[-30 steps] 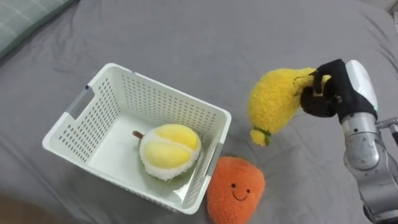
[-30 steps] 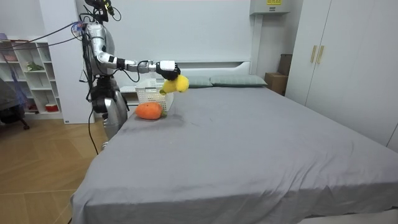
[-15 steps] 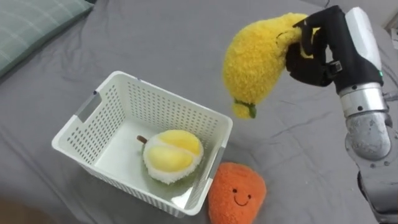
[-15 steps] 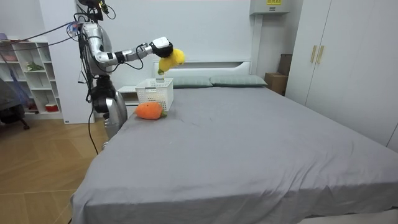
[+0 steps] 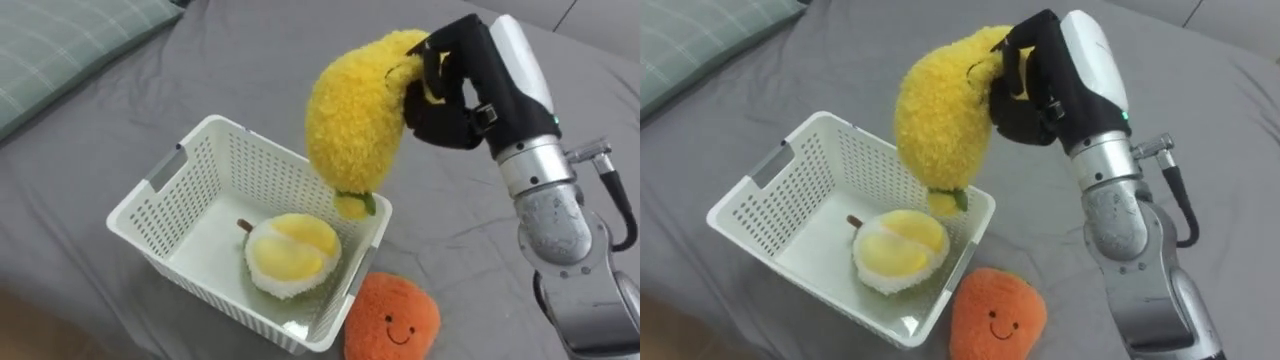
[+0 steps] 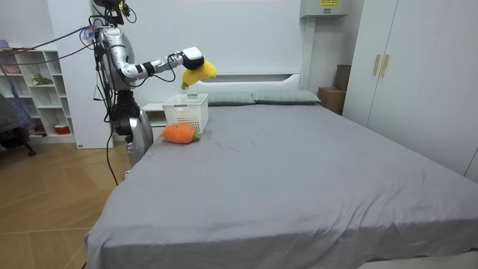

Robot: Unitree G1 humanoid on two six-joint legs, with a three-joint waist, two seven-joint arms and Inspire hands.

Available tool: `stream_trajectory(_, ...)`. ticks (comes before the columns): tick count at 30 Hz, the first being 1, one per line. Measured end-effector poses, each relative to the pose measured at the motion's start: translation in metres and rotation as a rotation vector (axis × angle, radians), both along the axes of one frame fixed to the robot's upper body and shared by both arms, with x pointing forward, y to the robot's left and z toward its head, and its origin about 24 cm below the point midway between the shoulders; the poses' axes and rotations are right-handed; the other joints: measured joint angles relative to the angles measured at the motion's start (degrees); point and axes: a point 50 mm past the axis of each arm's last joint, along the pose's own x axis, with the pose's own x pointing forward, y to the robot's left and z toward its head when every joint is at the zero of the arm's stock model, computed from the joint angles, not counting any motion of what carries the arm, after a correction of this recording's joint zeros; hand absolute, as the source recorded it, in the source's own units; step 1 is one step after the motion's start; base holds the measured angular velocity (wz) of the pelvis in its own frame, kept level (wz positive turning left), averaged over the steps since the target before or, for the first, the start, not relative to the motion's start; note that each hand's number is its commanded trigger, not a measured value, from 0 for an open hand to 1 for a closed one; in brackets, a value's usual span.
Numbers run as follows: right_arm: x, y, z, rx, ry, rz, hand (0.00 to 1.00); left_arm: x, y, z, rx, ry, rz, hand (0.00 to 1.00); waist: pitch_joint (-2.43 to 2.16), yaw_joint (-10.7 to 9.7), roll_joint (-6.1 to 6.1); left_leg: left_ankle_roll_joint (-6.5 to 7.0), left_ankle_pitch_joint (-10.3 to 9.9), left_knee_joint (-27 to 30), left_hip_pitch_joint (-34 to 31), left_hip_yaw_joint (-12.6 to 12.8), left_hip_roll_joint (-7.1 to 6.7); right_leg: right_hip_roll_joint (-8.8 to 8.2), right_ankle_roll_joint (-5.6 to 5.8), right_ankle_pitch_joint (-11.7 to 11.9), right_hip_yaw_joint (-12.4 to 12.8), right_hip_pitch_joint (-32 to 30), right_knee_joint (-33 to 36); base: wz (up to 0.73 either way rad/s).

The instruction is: Collect toys from the bed

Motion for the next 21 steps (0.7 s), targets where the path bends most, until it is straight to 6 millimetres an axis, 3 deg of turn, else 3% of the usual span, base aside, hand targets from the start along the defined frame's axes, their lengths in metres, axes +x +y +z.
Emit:
stream_trajectory(5,-0.001,0.020,-0.008,-0.018,0.074,0.089,1.00,-0.001,-0.005,-0.002,-0.015,0.031,-0.042,0.00,0.08,2.0,-0.21,-0.01,0.0,0.0,0.1,0.0,-0.03,-0.08,0.00,0.0,-0.2,0.2,-0.1,0.00)
stream_trajectory(12,-0.003,0.038,-0.024,-0.095,0.164,0.159,1.00,0.001,-0.010,-0.004,-0.032,0.066,-0.077,0.00,0.62,4.1,-0.48,0.00,0.0,0.1,0.3,-1.9,-0.53,-0.14,0.12,-0.1,-1.8,1.1,-0.2,0.11)
stream_trajectory(21,0.001,0.043,-0.049,-0.101,0.276,0.158,1.00,0.005,-0.011,-0.004,-0.031,0.055,-0.079,0.00,0.96,6.0,-0.59,0.10,0.1,0.4,-0.6,-3.1,-0.81,-0.38,0.13,-0.1,-3.3,0.9,-0.3,0.08)
